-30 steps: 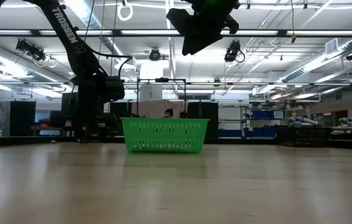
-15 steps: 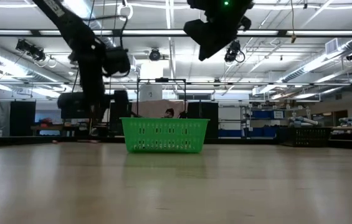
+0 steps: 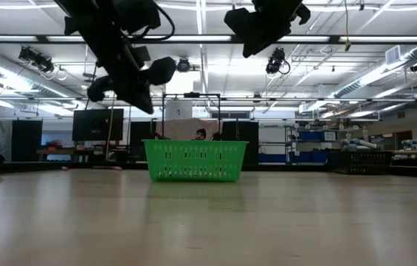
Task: Sort crayons
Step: Put the pink crayon into the red basket
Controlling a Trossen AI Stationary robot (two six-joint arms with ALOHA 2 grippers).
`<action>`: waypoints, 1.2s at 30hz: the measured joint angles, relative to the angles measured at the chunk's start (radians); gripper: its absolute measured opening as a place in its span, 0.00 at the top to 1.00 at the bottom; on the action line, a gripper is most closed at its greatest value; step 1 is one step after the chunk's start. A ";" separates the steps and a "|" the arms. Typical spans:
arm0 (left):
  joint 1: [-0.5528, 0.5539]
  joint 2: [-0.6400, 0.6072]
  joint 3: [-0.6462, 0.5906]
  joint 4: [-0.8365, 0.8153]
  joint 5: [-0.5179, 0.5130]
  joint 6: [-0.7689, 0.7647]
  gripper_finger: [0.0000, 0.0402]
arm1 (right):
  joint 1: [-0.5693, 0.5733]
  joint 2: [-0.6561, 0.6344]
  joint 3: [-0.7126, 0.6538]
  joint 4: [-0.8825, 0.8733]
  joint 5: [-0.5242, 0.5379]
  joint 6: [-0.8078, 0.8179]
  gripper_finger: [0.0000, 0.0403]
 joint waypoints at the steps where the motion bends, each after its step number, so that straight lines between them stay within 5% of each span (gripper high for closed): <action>1: -0.001 0.000 0.001 -0.018 -0.039 -0.012 0.97 | 0.001 0.000 0.000 0.004 -0.001 0.000 0.70; 6: 0.122 0.015 0.000 -0.140 -0.102 -0.209 0.94 | 0.000 0.000 0.000 0.059 -0.003 -0.014 0.70; 11: 0.294 0.084 -0.035 -0.090 -0.124 -0.114 0.86 | 0.000 0.000 0.000 0.153 -0.043 -0.098 0.70; 17: 0.432 0.192 -0.051 0.082 -0.027 -0.053 0.69 | -0.002 0.002 0.000 0.209 -0.057 -0.159 0.70; 22: 0.479 0.287 -0.051 0.110 0.019 -0.185 0.57 | -0.004 0.003 0.000 0.208 -0.085 -0.166 0.70; 36: 0.545 0.395 -0.040 0.152 0.079 -0.286 0.59 | -0.005 0.004 0.000 0.221 -0.084 -0.168 0.70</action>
